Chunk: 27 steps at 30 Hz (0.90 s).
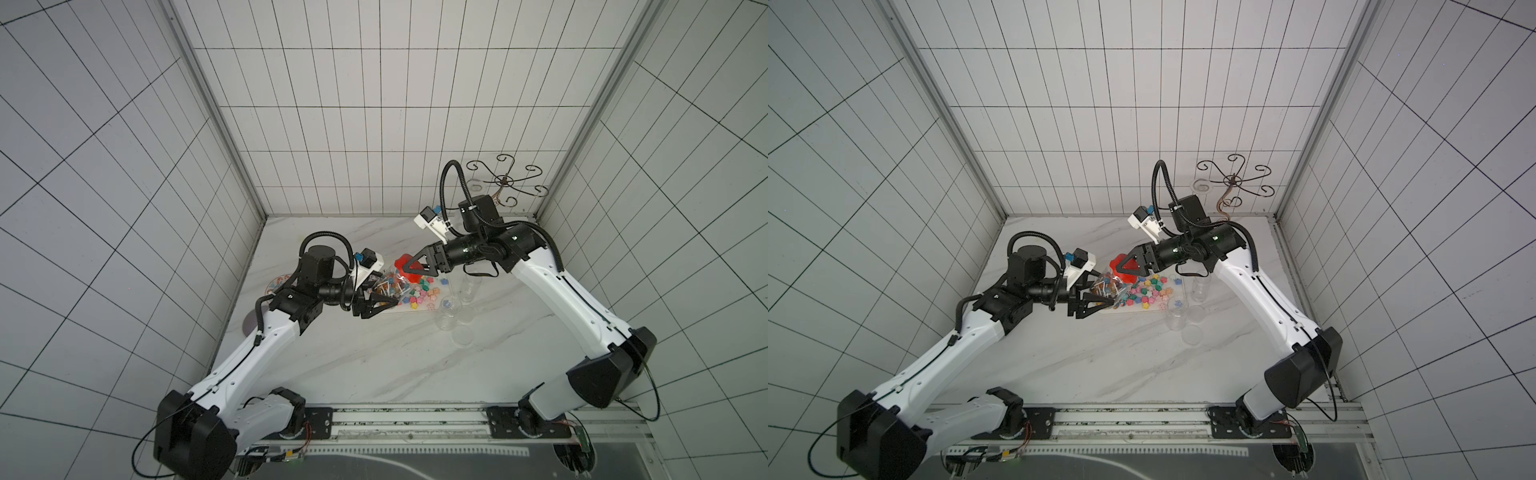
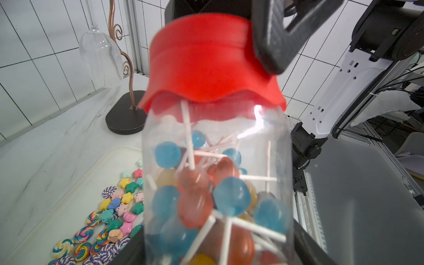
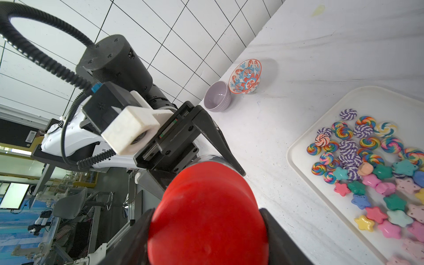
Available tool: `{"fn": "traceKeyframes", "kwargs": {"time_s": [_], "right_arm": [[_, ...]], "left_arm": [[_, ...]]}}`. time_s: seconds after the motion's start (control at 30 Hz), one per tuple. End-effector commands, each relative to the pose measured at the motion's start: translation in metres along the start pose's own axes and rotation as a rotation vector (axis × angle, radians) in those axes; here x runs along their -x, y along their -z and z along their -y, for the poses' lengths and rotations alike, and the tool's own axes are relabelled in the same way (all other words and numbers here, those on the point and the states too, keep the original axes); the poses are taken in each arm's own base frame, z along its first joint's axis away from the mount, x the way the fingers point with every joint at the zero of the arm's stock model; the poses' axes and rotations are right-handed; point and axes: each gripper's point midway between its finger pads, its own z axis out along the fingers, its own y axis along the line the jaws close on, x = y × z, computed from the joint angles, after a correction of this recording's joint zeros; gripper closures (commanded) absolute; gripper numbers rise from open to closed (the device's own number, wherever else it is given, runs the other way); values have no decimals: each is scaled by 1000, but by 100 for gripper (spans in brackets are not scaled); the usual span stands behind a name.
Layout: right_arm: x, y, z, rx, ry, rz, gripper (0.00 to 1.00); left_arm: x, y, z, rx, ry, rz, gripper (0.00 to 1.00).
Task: Pour the candies out of the jar
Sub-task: Pick up the jar from the center of the board.
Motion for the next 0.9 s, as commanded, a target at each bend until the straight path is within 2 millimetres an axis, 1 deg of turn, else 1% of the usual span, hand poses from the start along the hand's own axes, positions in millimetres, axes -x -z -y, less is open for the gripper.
{"fn": "traceKeyframes", "kwargs": {"time_s": [0.0, 0.2, 0.33, 0.47, 0.6, 0.73, 0.87], "right_arm": [[-9, 0, -17, 75, 6, -15, 25], [-3, 4, -16, 61, -7, 2, 14], [1, 10, -13, 43, -30, 17, 10], [1, 15, 3, -12, -97, 23, 6], [1, 27, 19, -50, -177, 40, 5], [-2, 36, 22, -34, -242, 43, 5], [-17, 33, 26, -29, -307, -1, 7]], "left_arm": [[11, 4, -4, 48, -62, 16, 41], [10, 7, -7, 81, -74, 9, 40], [11, 9, -11, 127, -90, 4, 40], [12, 15, -18, 204, -118, -1, 41], [10, 20, -20, 299, -176, -39, 41], [-2, 17, -15, 394, -253, -136, 41], [-22, 10, -5, 446, -320, -257, 41]]}}
